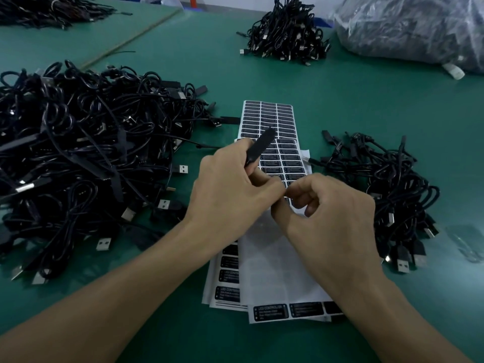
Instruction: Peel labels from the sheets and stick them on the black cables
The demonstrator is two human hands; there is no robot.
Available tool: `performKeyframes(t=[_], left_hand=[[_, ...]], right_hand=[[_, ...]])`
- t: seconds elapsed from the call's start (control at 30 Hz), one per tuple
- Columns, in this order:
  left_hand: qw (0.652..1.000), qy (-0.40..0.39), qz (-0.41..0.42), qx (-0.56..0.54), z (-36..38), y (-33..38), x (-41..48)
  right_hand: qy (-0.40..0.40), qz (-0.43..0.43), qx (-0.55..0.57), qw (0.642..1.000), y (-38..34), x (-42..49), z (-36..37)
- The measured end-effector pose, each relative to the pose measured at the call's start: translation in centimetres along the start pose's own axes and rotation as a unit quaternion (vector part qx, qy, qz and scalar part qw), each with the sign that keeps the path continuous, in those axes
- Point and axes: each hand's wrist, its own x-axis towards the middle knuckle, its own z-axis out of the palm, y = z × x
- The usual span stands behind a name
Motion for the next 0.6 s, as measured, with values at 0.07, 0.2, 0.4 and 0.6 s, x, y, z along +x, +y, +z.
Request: performKeyframes(t=[0.07, 0.2, 0.4, 0.6], left_hand=[[1.0, 0.001, 0.003, -0.004, 0.02, 0.09, 0.03], [1.0, -0.003, 0.008, -0.004, -0.04, 0.26, 0.01], [0.999, -0.034, -0.026, -0.034, -0.1, 0.22, -0.09], [0.983, -0.093, -0.069, -0.14, -0.67, 0.26, 0.41]], right_hand=[[-0.004, -0.002, -0.002, 1.0, -0.08, 0.04, -0.13], [-0.011, -0.009, -0.006, 1.0, -0.08, 0.1, -0.22], [-0.008, -0.002, 0.01, 1.0, 0.08, 0.24, -0.34], [0.041, 0.092, 0.233, 0.967, -0.01, 0.9, -0.84]])
